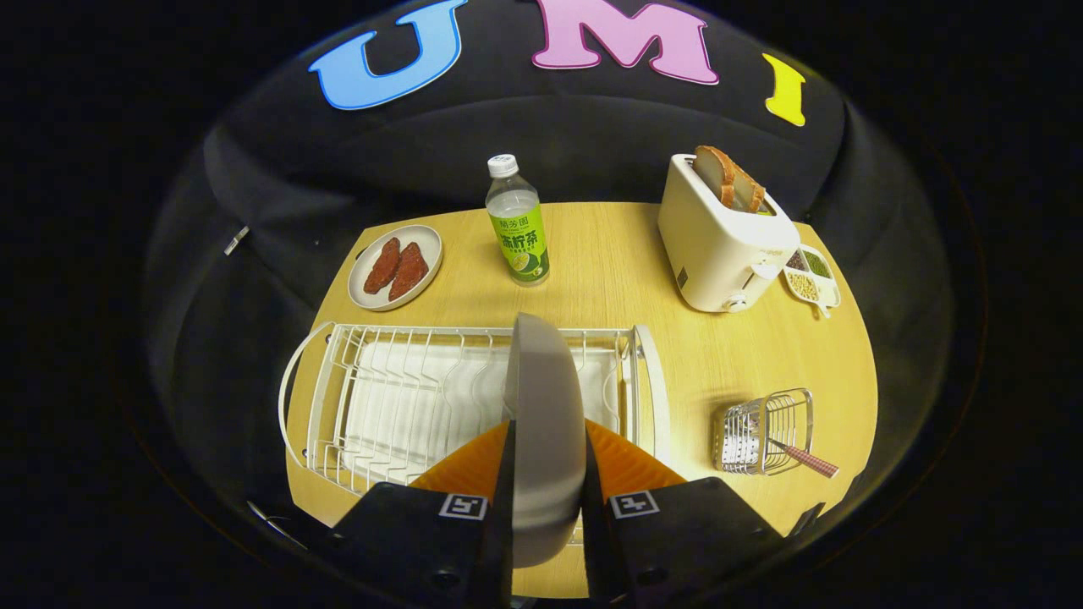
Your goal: Take the plate from the dish rack, then take the spoon from the basket and place it into the plate.
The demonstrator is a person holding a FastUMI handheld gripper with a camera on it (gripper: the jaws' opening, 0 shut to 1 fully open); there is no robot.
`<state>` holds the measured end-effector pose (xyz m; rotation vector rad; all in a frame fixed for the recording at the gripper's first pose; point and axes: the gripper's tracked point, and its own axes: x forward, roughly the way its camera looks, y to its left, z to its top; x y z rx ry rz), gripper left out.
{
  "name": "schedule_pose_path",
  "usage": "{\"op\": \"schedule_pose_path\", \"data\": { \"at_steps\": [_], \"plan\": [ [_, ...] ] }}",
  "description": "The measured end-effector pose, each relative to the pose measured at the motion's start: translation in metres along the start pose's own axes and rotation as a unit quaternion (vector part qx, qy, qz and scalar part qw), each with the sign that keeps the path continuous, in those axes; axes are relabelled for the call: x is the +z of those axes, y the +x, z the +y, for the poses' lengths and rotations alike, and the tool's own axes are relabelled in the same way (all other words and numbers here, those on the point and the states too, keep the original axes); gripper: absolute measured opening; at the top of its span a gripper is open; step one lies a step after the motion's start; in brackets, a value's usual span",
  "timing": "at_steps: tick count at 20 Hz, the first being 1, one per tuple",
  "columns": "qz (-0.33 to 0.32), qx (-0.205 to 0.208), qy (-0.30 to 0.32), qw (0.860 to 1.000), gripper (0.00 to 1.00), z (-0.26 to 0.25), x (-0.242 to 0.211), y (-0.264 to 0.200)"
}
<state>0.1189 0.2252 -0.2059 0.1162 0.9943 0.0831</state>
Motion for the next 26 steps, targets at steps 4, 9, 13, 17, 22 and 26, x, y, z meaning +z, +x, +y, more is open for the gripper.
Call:
{"op": "schedule_pose_path", "data": {
  "at_steps": [4,9,13,17,22,26],
  "plan": [
    [-0.011,-0.031,0.006,0.999,0.37,-0.002,0.008,-0.006],
    [-0.033,-0.066,-0.03,0.997,0.37,0.001,0.02,-0.015],
    [-0.037,-0.075,-0.047,0.995,0.35,0.004,0.022,-0.018],
    [-0.037,-0.079,-0.028,0.996,0.33,-0.017,0.021,-0.016],
    [-0.027,-0.066,0.014,0.997,0.28,-0.04,0.012,-0.018],
    [-0.036,-0.035,0.029,0.998,0.27,-0.044,0.01,-0.031]
  ]
}}
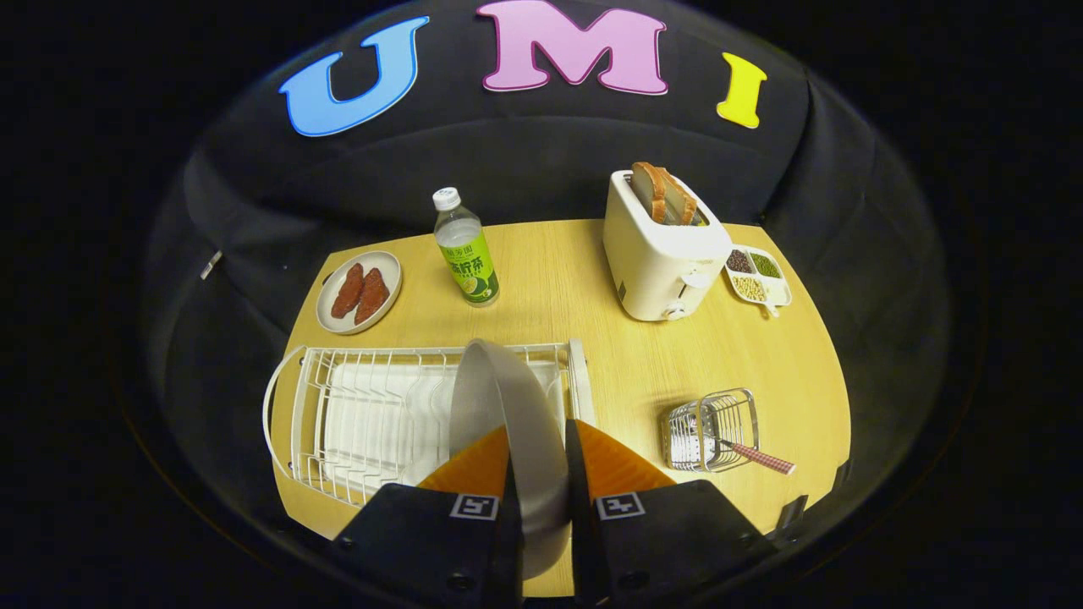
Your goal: Take the plate from the dish rack, then take the spoon from the basket and place it into the plate.
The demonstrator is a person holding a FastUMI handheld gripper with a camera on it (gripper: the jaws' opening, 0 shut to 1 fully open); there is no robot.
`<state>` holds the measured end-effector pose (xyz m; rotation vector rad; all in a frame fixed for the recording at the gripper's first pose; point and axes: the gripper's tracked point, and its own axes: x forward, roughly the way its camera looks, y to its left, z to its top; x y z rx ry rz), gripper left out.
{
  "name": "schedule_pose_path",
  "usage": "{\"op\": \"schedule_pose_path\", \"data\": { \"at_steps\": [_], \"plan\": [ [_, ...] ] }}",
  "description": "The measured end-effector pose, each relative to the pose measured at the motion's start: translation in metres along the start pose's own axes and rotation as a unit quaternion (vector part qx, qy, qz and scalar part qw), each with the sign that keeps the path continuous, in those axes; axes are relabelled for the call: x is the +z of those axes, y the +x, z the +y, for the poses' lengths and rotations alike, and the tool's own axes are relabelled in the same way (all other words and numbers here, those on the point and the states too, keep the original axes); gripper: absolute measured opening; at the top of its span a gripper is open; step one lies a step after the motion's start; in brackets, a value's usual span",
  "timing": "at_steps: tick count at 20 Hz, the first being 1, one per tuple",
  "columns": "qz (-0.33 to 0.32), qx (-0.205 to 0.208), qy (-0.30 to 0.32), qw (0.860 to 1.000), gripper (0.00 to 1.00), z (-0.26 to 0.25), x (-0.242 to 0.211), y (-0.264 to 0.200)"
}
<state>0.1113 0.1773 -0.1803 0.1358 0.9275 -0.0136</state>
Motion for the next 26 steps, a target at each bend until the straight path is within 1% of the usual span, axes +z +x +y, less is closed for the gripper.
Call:
{"op": "schedule_pose_path", "data": {
  "at_steps": [3,6,9,13,16,18,20,26],
  "plan": [
    [-0.01,0.044,0.009,0.999,0.27,0.001,-0.002,-0.022],
    [-0.019,0.085,0.024,0.996,0.27,-0.009,-0.009,-0.049],
    [-0.028,0.113,0.029,0.993,0.27,-0.027,-0.022,-0.075],
    [-0.024,0.155,0.046,0.987,0.27,-0.051,-0.05,-0.104],
    [-0.012,0.165,0.063,0.984,0.27,-0.081,-0.077,-0.115],
    [-0.007,0.16,0.07,0.985,0.27,-0.106,-0.094,-0.117],
    [-0.001,0.152,0.077,0.985,0.27,-0.131,-0.112,-0.116],
    [0.016,0.16,0.126,0.979,0.27,-0.19,-0.144,-0.105]
  ]
}}
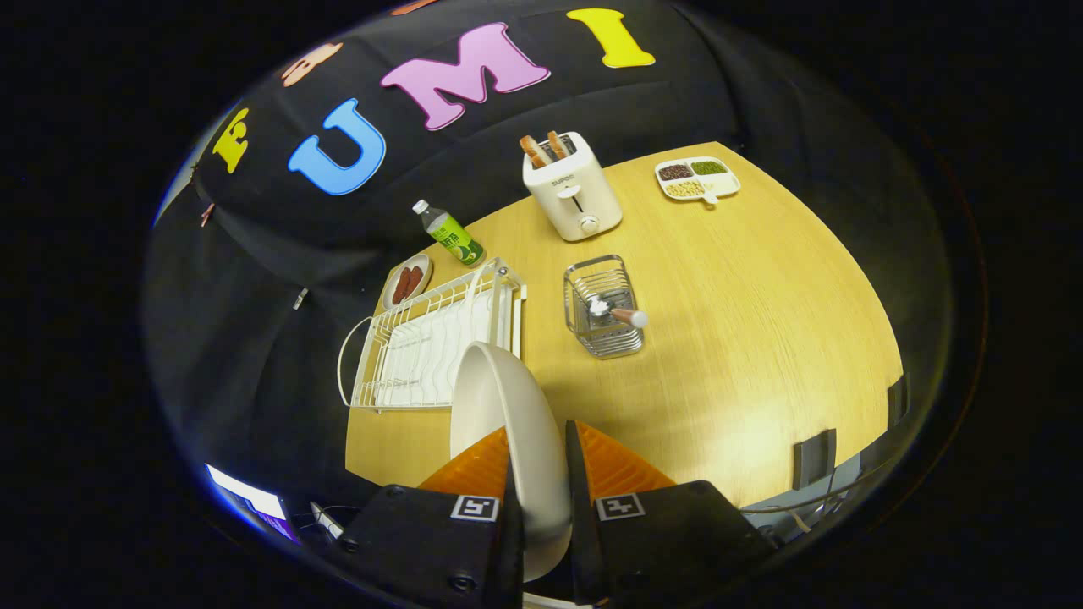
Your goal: Take the plate from the dish rack, then take the spoon from the basket and place it into the plate.
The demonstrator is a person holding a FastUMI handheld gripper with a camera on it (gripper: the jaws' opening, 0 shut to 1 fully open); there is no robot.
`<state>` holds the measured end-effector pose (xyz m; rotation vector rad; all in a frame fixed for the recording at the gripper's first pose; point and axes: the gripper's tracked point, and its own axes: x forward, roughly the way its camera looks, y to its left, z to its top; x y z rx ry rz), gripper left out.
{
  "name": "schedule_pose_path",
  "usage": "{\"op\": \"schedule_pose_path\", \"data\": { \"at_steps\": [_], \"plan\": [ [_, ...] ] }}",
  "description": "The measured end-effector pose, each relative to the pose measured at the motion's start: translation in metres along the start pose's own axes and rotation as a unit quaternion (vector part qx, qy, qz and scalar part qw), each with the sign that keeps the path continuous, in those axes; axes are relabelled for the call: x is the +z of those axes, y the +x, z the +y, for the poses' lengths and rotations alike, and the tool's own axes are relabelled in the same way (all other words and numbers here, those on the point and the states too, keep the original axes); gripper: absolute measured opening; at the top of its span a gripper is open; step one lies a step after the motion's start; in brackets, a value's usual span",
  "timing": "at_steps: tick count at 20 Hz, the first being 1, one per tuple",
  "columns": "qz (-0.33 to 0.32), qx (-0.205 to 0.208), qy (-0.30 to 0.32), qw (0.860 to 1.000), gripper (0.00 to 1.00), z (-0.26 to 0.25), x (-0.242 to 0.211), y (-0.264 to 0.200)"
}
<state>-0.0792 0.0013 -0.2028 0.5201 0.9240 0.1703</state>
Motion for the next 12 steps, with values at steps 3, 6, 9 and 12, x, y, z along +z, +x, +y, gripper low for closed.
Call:
{"op": "schedule_pose_path", "data": {
  "at_steps": [3,6,9,12],
  "plan": [
    [0.006,-0.012,0.018,1.0,0.27,-0.04,-0.003,0.012],
    [0.014,-0.007,0.017,1.0,0.27,-0.067,-0.007,0.034],
    [0.034,0.037,0.031,0.998,0.27,-0.082,-0.013,0.06],
    [0.073,0.045,0.015,0.996,0.27,-0.106,-0.035,0.079]
  ]
}}
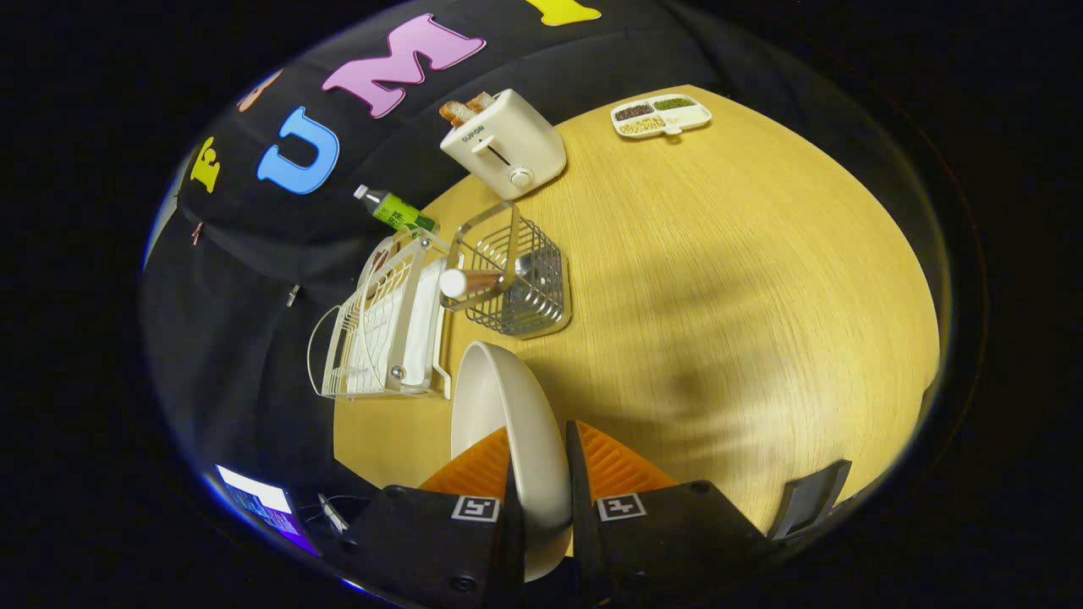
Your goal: Take the plate from the dish rack, then take the spoon from the basket and place it into the plate.
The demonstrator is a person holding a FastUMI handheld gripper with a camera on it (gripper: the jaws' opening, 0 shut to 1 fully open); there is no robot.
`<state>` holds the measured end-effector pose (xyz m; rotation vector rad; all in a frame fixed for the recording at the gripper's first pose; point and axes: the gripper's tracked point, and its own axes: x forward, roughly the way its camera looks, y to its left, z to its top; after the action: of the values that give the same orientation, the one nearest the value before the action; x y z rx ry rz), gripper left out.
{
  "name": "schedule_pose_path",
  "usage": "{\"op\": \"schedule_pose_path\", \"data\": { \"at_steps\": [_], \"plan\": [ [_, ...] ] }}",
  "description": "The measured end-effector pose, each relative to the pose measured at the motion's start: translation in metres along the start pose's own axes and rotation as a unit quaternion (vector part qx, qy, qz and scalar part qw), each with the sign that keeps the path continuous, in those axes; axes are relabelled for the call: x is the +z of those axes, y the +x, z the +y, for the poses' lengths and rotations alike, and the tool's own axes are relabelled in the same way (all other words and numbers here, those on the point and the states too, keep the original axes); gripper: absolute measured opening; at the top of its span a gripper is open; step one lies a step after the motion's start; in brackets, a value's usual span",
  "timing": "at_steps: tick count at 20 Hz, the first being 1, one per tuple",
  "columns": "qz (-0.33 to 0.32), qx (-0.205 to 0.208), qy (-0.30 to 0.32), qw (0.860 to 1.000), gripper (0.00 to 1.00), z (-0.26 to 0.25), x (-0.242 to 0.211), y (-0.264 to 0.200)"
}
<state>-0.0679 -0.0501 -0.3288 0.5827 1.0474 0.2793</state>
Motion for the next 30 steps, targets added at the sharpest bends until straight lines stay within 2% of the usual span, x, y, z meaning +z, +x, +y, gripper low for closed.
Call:
{"op": "schedule_pose_path", "data": {
  "at_steps": [3,5,7,8,11,12,14,22,25,28,30],
  "plan": [
    [0.025,0.041,0.03,0.998,0.28,-0.004,-0.009,0.019],
    [0.039,0.019,0.017,0.999,0.31,-0.025,-0.015,0.034],
    [0.03,0.023,0.009,0.999,0.41,-0.024,-0.01,0.034],
    [0.026,0.022,0.002,0.999,0.4,-0.026,-0.01,0.031],
    [0.012,0.014,-0.026,0.999,0.67,-0.026,-0.001,0.017],
    [-0.001,0.015,-0.039,0.999,0.81,-0.022,0.004,0.01],
    [-0.027,0.019,-0.068,0.997,0.97,-0.012,0.017,-0.005],
    [-0.146,0.03,-0.18,0.972,0.99,0.029,0.061,-0.056],
    [-0.199,0.02,-0.237,0.951,0.99,0.039,0.087,-0.068],
    [-0.238,0.039,-0.28,0.929,0.98,0.063,0.105,-0.074],
    [-0.248,0.056,-0.296,0.921,0.98,0.077,0.112,-0.067]
  ]
}}
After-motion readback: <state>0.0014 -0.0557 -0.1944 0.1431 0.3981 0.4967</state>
